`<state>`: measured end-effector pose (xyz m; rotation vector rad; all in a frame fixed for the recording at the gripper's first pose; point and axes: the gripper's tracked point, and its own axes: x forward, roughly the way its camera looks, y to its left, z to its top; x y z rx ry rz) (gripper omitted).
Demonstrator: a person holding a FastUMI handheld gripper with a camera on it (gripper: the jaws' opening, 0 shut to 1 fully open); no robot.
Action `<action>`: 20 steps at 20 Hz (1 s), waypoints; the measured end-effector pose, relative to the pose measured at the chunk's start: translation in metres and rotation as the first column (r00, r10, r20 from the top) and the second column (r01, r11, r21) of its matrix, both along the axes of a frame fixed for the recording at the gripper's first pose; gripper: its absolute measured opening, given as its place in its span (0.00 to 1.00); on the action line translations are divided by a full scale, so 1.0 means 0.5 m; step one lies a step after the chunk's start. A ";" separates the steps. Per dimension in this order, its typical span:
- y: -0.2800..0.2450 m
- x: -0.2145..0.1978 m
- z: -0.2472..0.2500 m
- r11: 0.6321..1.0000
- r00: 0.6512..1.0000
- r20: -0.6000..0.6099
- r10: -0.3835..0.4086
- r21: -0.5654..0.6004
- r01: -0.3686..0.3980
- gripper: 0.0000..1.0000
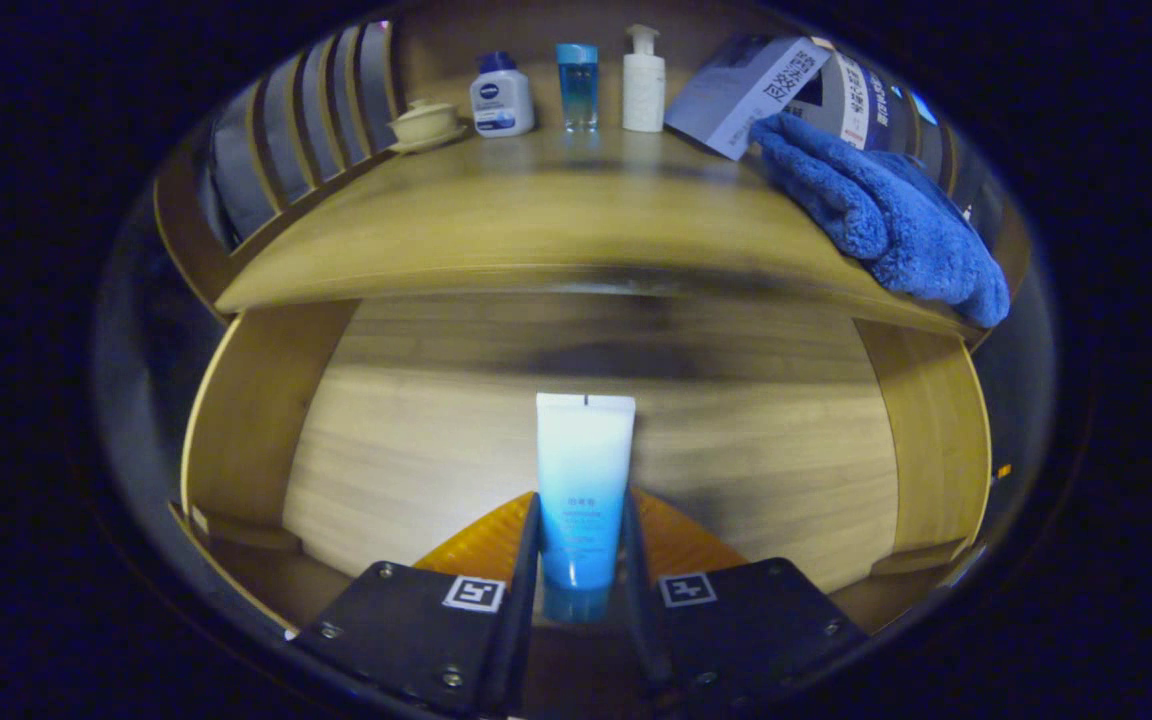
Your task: Pull open the drawer, take out the items inside it, and place them on the countertop above the cabinet.
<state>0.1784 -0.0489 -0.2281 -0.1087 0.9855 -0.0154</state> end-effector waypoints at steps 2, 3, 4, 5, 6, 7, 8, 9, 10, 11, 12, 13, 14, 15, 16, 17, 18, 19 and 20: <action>0.011 -0.004 0.030 0.999 0.997 0.056 0.045 -0.019 -0.044 0.42; 0.015 -0.005 0.049 0.998 0.995 0.089 0.052 -0.024 -0.050 0.42; 0.022 -0.012 0.061 0.999 0.992 0.114 0.052 -0.016 -0.050 0.42; 0.029 -0.018 0.075 0.998 0.989 0.137 0.063 -0.011 -0.062 0.42; 0.034 -0.021 0.087 0.997 0.984 0.164 0.073 -0.019 -0.071 0.41; 0.037 -0.026 0.101 0.996 0.978 0.193 0.084 -0.025 -0.080 0.41; 0.041 -0.028 0.116 0.996 0.971 0.223 0.084 -0.021 -0.082 0.42; 0.047 -0.034 0.130 0.997 0.964 0.251 0.082 -0.014 -0.081 0.42; 0.050 -0.034 0.148 0.996 0.956 0.283 0.084 -0.012 -0.083 0.41; 0.052 -0.033 0.164 0.996 0.945 0.314 0.093 -0.024 -0.090 0.41; 0.053 -0.027 0.182 0.995 0.930 0.353 0.104 -0.039 -0.096 0.42; 0.055 -0.021 0.202 0.994 0.916 0.387 0.109 -0.052 -0.096 0.41; 0.059 -0.018 0.224 0.994 0.900 0.422 0.107 -0.053 -0.093 0.41; 0.068 -0.010 0.246 0.994 0.881 0.461 0.108 -0.042 -0.100 0.42; 0.077 0.003 0.271 0.994 0.857 0.504 0.103 -0.029 -0.103 0.42; 0.076 0.012 0.300 0.996 0.831 0.550 0.084 -0.014 -0.091 0.41; 0.076 0.023 0.329 0.997 0.808 0.586 0.059 0.007 -0.078 0.42; 0.078 0.032 0.357 0.997 0.790 0.612 0.040 0.029 -0.074 0.42; 0.082 0.041 0.386 0.996 0.768 0.640 0.018 0.054 -0.068 0.42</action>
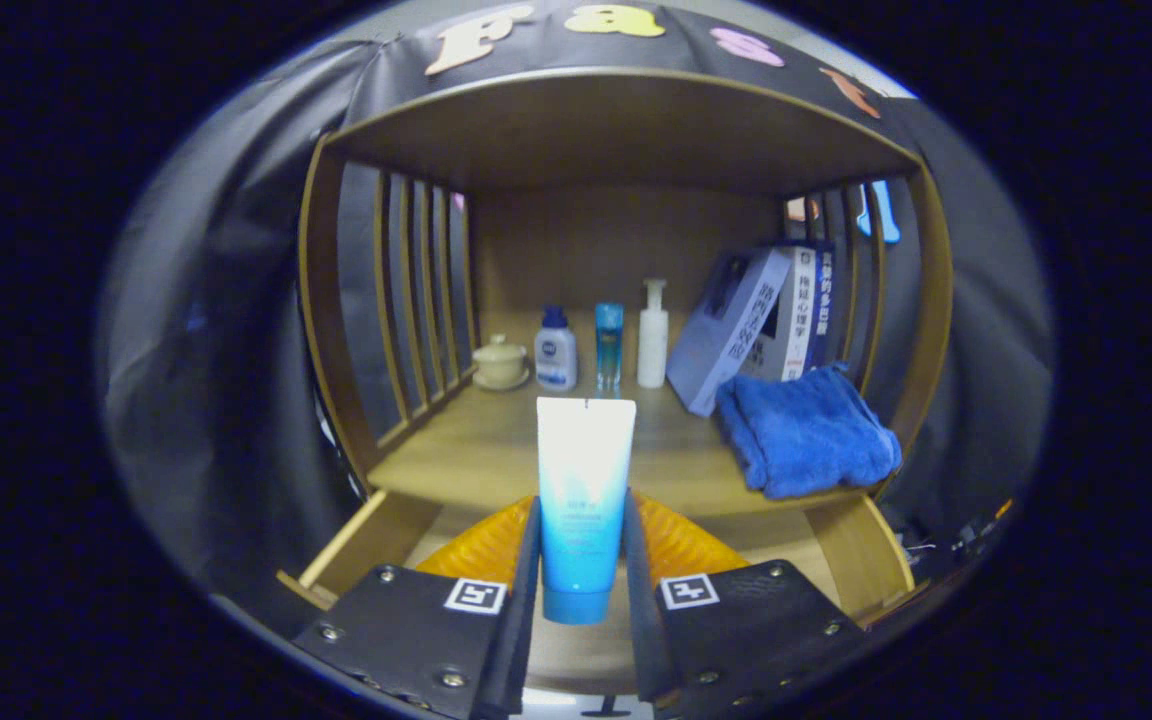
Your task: Pull open the drawer, take out the items inside it, and place them on the countertop above the cabinet.
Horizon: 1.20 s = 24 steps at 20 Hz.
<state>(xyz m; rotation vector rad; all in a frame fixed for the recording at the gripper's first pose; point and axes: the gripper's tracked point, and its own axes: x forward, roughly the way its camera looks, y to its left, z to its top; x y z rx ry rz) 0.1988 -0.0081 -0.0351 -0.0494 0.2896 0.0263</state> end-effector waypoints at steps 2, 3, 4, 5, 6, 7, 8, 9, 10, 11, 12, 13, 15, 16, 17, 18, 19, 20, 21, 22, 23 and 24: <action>-0.009 0.029 0.046 0.999 0.997 0.064 -0.033 0.031 0.031 0.42; -0.018 0.044 0.064 0.998 0.995 0.086 -0.050 0.032 0.047 0.42; -0.029 0.055 0.078 0.997 0.992 0.101 -0.073 0.027 0.070 0.42; -0.043 0.066 0.089 0.995 0.988 0.118 -0.103 0.020 0.101 0.42; -0.049 0.080 0.095 0.993 0.984 0.129 -0.119 0.025 0.117 0.41; -0.051 0.097 0.090 0.992 0.984 0.126 -0.127 0.035 0.123 0.42; -0.056 0.112 0.077 0.990 0.984 0.113 -0.140 0.043 0.136 0.42; -0.064 0.125 0.060 0.987 0.983 0.096 -0.158 0.053 0.154 0.42; -0.067 0.139 0.041 0.985 0.983 0.078 -0.167 0.061 0.162 0.42; -0.071 0.152 0.022 0.983 0.983 0.060 -0.173 0.067 0.169 0.42; -0.076 0.162 0.005 0.982 0.982 0.050 -0.181 0.064 0.177 0.42; -0.082 0.175 -0.013 0.981 0.981 0.039 -0.190 0.055 0.187 0.42; -0.086 0.194 -0.054 0.980 0.981 0.006 -0.193 0.039 0.193 0.42; -0.087 0.203 -0.070 0.980 0.981 -0.007 -0.193 0.039 0.193 0.42; -0.089 0.209 -0.082 0.980 0.981 -0.014 -0.196 0.043 0.196 0.42; -0.088 0.218 -0.091 0.979 0.980 -0.018 -0.196 0.055 0.197 0.42; -0.083 0.227 -0.106 0.979 0.980 -0.037 -0.193 0.065 0.195 0.44; -0.081 0.232 -0.118 0.979 0.981 -0.052 -0.189 0.062 0.192 0.44; -0.081 0.242 -0.121 0.981 0.981 -0.049 -0.186 0.055 0.188 0.44; -0.082 0.248 -0.125 0.981 0.981 -0.048 -0.187 0.046 0.190 0.44; -0.078 0.250 -0.131 0.981 0.981 -0.051 -0.185 0.042 0.187 0.44; -0.081 0.255 -0.131 0.981 0.981 -0.041 -0.191 0.038 0.193 0.52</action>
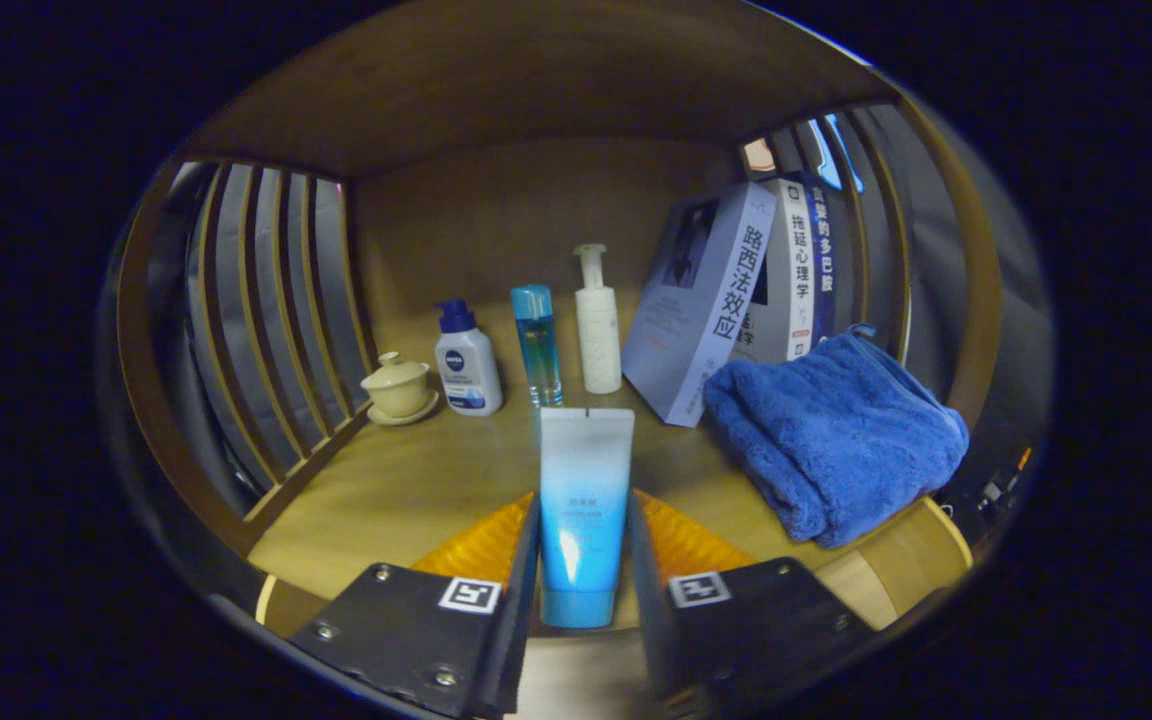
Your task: Pull open the drawer, take out the items inside it, and place them on the countertop above the cabinet.
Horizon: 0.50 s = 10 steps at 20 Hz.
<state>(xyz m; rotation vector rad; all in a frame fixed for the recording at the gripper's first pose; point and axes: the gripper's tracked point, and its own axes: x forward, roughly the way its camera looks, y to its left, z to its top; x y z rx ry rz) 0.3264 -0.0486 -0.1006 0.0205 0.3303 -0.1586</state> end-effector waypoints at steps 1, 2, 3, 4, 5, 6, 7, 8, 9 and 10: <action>-0.002 0.000 0.012 1.000 1.000 0.012 -0.010 -0.007 0.011 0.60; -0.008 -0.002 0.020 1.000 0.999 0.016 -0.027 -0.011 0.027 0.68; -0.005 -0.003 0.020 1.000 1.000 0.018 -0.025 -0.013 0.025 0.69; -0.006 -0.007 0.026 0.999 0.999 0.023 -0.023 -0.027 0.024 0.74; -0.013 -0.012 0.030 0.998 0.999 0.024 -0.027 -0.052 0.028 0.78; -0.015 -0.022 0.034 0.997 0.999 0.024 -0.025 -0.071 0.027 0.84; -0.012 -0.030 0.036 0.997 0.999 0.029 -0.018 -0.075 0.020 0.90; -0.006 -0.048 0.043 0.997 1.000 0.027 -0.013 -0.081 0.015 0.95; -0.002 -0.060 0.045 0.996 1.000 0.025 -0.003 -0.084 0.005 1.00; 0.001 -0.075 0.049 0.996 1.000 0.025 0.008 -0.093 -0.005 1.00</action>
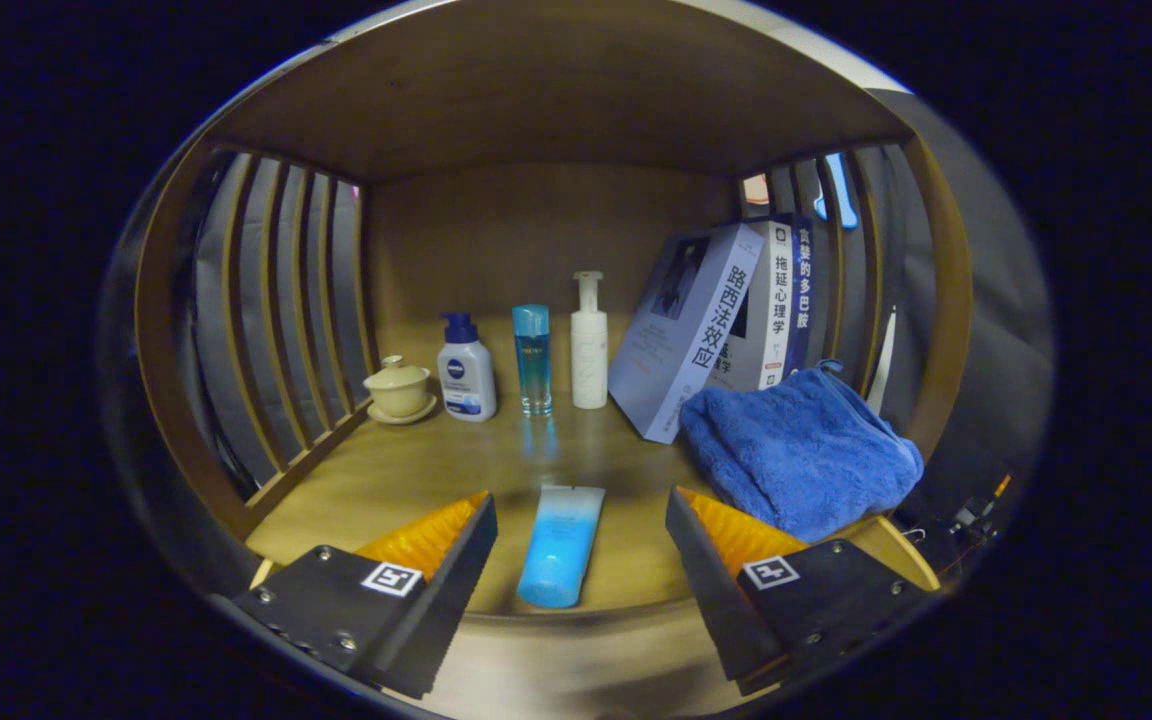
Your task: Pull open the drawer, take out the items inside it, and place them on the countertop above the cabinet.
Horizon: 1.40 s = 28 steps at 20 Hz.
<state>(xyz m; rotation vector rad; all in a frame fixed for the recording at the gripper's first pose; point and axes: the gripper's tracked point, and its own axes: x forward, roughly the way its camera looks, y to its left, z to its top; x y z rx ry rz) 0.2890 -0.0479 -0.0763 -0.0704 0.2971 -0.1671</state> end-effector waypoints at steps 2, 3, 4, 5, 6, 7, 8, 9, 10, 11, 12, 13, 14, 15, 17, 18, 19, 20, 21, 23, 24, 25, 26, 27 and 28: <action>0.006 -0.033 0.004 1.000 1.000 -0.006 0.018 -0.026 -0.018 1.00; 0.016 -0.053 0.008 0.999 0.999 -0.006 0.036 -0.036 -0.036 1.00; 0.026 -0.073 0.013 0.998 0.999 -0.002 0.053 -0.046 -0.053 1.00; 0.033 -0.095 0.020 0.996 0.998 0.008 0.064 -0.059 -0.063 1.00; 0.040 -0.116 0.028 0.994 0.997 0.016 0.076 -0.074 -0.075 1.00; 0.047 -0.138 0.035 0.992 0.996 0.025 0.089 -0.091 -0.086 1.00; 0.053 -0.160 0.043 0.991 0.995 0.030 0.096 -0.100 -0.092 1.00; 0.063 -0.184 0.047 0.988 0.993 0.032 0.111 -0.108 -0.107 1.00; 0.071 -0.205 0.054 0.987 0.992 0.035 0.123 -0.108 -0.119 0.99; 0.081 -0.230 0.058 0.986 0.990 0.035 0.138 -0.101 -0.133 0.99; 0.093 -0.255 0.068 0.985 0.988 0.040 0.148 -0.093 -0.144 0.99; 0.095 -0.279 0.075 0.985 0.987 0.049 0.154 -0.091 -0.149 0.99; 0.096 -0.305 0.081 0.984 0.986 0.060 0.157 -0.094 -0.151 0.99; 0.097 -0.333 0.086 0.984 0.985 0.073 0.157 -0.102 -0.149 0.98; 0.089 -0.383 0.087 0.984 0.983 0.113 0.147 -0.116 -0.134 0.98; 0.094 -0.417 0.085 0.984 0.980 0.129 0.152 -0.114 -0.138 0.98; 0.103 -0.445 0.081 0.981 0.976 0.142 0.167 -0.121 -0.150 0.98; 0.106 -0.471 0.074 0.980 0.973 0.154 0.172 -0.127 -0.154 0.98; 0.113 -0.495 0.064 0.980 0.972 0.156 0.177 -0.124 -0.159 0.98; 0.114 -0.541 0.033 0.981 0.969 0.164 0.183 -0.099 -0.169 0.99; 0.110 -0.561 0.020 0.982 0.967 0.177 0.182 -0.083 -0.170 0.98; 0.106 -0.576 0.005 0.983 0.966 0.185 0.180 -0.060 -0.172 0.98; 0.105 -0.592 -0.014 0.983 0.965 0.184 0.186 -0.043 -0.181 0.98; 0.104 -0.602 -0.032 0.981 0.965 0.177 0.195 -0.033 -0.192 0.98; 0.101 -0.610 -0.053 0.978 0.964 0.167 0.207 -0.040 -0.203 0.98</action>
